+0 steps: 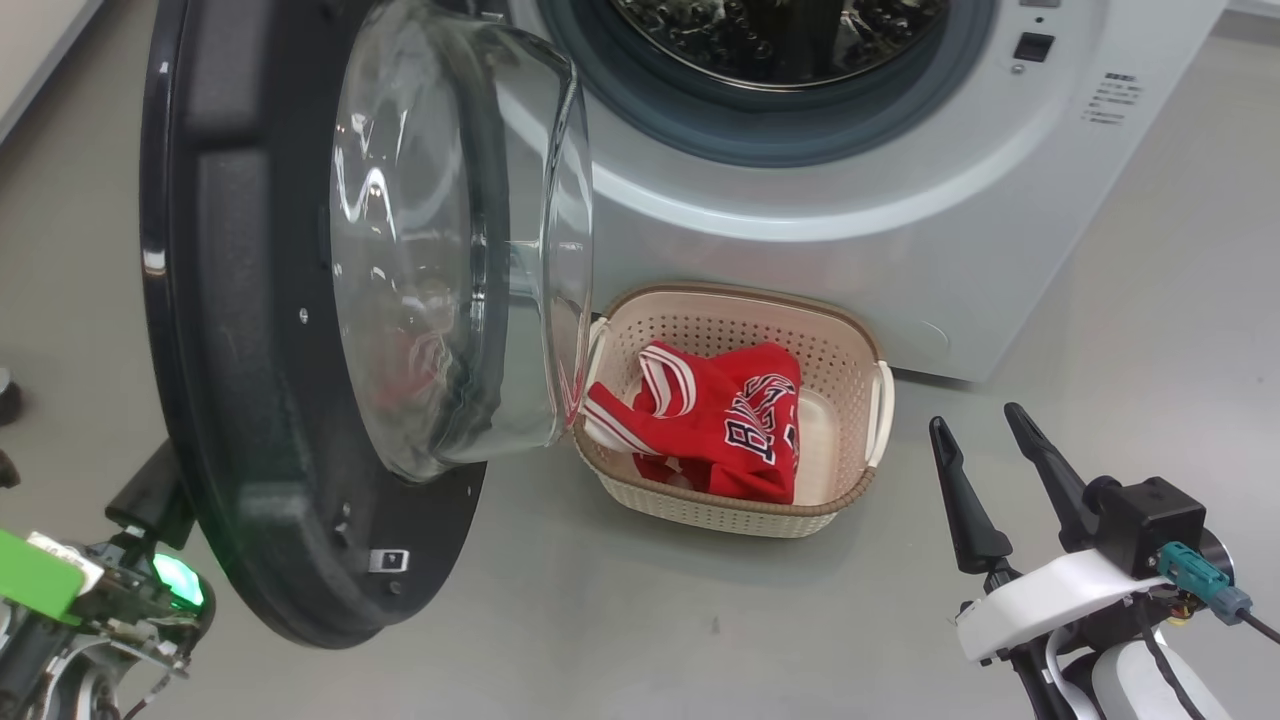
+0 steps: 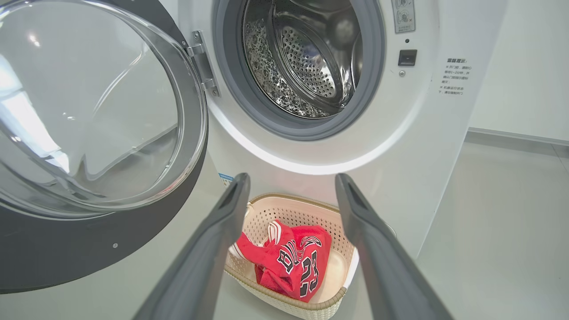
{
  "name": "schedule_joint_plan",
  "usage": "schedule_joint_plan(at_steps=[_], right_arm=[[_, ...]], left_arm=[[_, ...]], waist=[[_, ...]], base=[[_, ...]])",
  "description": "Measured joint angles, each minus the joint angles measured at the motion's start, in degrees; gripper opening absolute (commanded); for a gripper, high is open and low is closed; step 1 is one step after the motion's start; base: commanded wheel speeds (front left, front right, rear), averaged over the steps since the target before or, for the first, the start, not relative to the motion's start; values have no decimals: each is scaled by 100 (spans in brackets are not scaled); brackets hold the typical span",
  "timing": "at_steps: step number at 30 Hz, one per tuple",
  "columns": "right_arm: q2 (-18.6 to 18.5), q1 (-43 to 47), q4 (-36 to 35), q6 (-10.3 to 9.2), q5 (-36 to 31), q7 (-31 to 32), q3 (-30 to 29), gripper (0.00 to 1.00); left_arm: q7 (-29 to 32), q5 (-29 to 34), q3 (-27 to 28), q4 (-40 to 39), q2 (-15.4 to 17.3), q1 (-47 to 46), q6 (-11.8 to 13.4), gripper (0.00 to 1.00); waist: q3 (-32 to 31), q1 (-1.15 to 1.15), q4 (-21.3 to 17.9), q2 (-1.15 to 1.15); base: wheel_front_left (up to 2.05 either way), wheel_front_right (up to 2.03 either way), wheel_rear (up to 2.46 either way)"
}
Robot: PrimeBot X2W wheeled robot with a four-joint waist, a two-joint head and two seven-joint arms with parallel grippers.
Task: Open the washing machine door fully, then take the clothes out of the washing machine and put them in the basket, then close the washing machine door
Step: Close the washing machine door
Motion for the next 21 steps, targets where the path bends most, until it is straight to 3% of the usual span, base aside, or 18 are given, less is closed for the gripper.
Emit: schedule_joint_plan(at_steps=[21], right_arm=[[200, -316, 180, 154, 34, -114, 199, 100]], left_arm=[[226, 134, -254, -862, -346, 302, 0, 0]], waist=[[183, 0, -1039, 0]], base=[[0, 0, 0]])
